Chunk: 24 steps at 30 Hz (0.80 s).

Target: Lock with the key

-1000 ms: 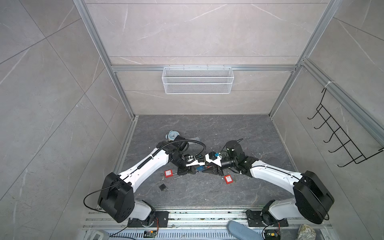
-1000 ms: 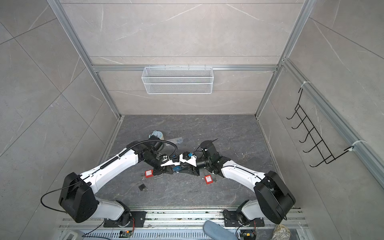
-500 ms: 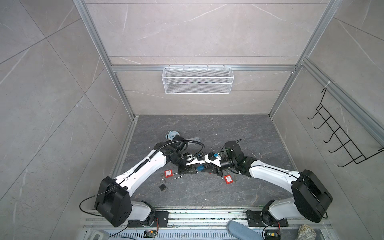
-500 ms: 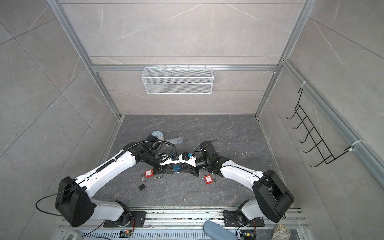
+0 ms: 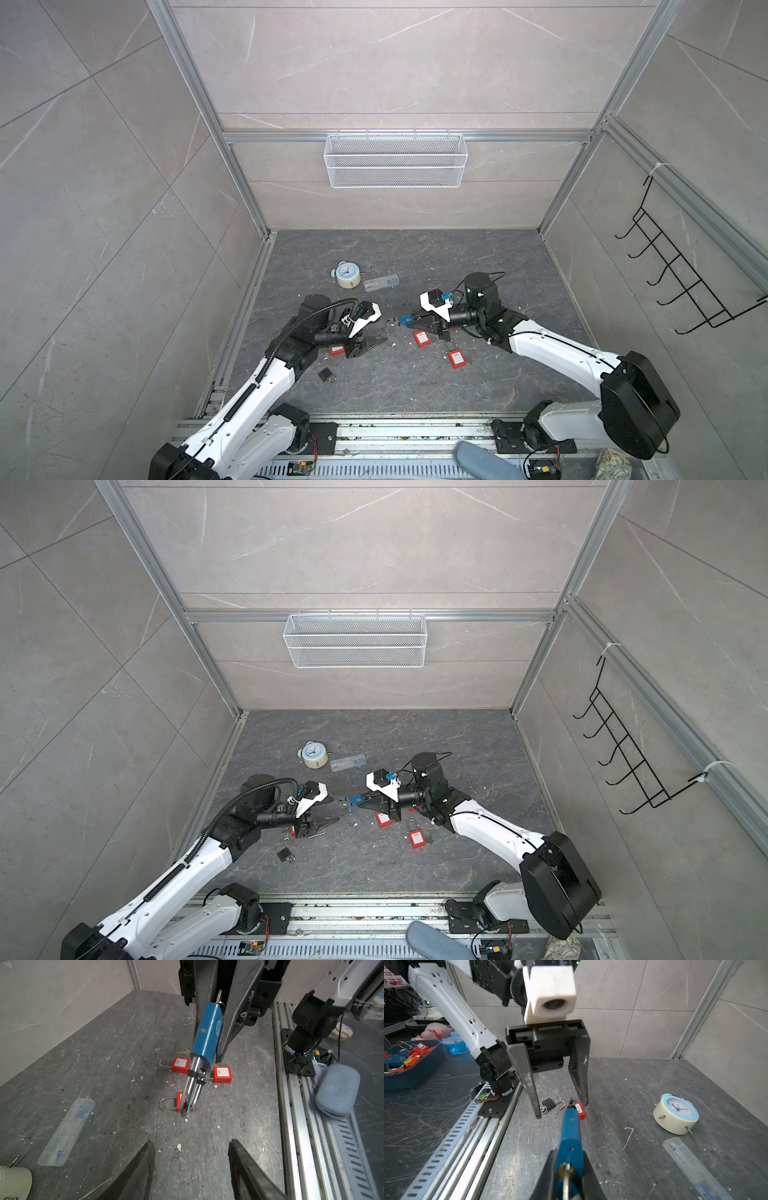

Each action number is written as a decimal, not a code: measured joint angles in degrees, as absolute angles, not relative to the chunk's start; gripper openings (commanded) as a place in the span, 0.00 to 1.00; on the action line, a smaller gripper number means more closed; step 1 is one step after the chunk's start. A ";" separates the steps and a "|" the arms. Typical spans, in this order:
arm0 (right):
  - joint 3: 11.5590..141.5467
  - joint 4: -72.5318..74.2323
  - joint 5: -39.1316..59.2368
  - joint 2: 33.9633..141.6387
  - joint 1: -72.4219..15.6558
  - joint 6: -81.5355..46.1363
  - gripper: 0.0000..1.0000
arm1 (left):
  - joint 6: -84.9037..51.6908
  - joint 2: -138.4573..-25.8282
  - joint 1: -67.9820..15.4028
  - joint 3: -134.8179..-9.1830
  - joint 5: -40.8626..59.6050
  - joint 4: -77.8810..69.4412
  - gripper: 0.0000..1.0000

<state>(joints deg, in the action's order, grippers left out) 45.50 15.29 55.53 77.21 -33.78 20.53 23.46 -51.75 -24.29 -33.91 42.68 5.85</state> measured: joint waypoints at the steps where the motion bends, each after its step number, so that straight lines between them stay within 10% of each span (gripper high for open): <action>1: 45.78 15.31 55.81 77.01 -33.61 20.18 0.05 | 21.23 -51.55 -24.05 -33.08 42.83 2.98 0.58; 24: 48.03 16.38 57.30 74.65 -33.23 16.23 0.04 | 10.48 -54.17 -23.49 -31.99 56.05 -16.08 0.32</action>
<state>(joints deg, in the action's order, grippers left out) 48.03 16.38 57.30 74.65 -33.23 16.23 10.48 -54.17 -23.49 -31.99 56.05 -16.08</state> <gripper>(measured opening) 0.167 0.331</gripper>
